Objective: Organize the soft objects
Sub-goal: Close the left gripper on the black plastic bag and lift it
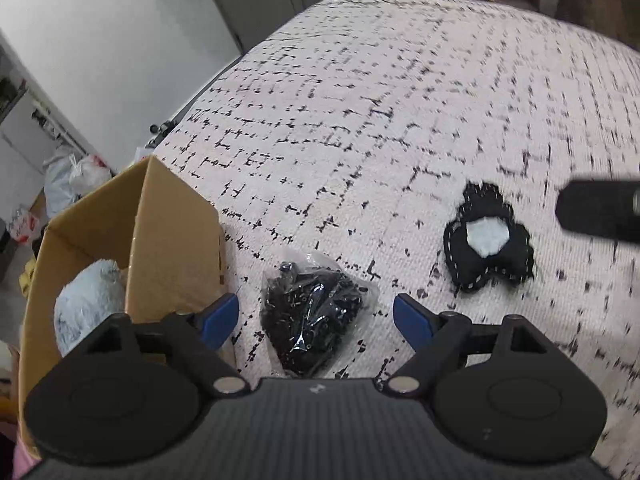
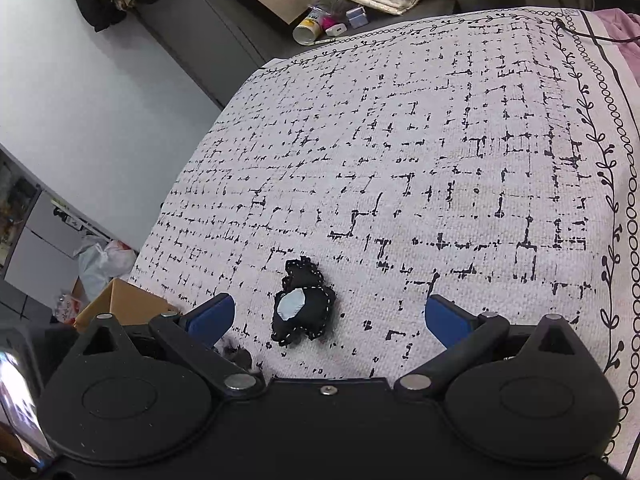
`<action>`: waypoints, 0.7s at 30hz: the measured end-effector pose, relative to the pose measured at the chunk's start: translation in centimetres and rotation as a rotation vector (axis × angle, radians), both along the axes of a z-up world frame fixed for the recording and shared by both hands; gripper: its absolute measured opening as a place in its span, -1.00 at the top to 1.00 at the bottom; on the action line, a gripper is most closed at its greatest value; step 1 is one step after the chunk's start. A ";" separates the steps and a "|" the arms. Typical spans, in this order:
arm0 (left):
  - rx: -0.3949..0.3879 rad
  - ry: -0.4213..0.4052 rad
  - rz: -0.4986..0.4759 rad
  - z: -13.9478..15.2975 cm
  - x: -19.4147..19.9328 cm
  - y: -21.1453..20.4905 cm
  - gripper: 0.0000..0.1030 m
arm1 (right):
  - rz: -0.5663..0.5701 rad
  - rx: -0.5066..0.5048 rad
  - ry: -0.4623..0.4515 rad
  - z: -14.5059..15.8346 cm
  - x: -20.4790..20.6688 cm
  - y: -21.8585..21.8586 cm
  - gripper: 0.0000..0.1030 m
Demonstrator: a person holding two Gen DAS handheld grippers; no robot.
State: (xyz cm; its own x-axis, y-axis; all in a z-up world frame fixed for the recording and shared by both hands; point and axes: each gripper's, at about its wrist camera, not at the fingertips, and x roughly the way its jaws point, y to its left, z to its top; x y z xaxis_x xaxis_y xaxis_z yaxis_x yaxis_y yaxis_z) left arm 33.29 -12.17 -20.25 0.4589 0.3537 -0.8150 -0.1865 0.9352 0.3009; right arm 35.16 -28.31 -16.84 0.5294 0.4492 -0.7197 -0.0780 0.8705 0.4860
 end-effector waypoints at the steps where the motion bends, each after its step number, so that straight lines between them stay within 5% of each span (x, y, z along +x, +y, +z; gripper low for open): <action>1: 0.006 0.012 -0.013 -0.3 0.0 -0.1 -0.46 | 0.000 0.001 -0.001 0.0 0.0 0.0 -0.99; 5: -0.040 0.022 0.032 -0.6 0.0 0.8 0.19 | 0.008 -0.005 -0.002 -0.3 0.0 0.6 -0.98; 8: -0.074 -0.001 0.030 -0.3 -0.2 1.4 0.34 | 0.017 -0.004 0.002 -0.8 0.0 0.9 -0.92; 21: -0.307 -0.102 0.083 2.4 -0.6 4.7 0.39 | 0.036 -0.008 -0.039 -1.9 0.0 2.8 -0.76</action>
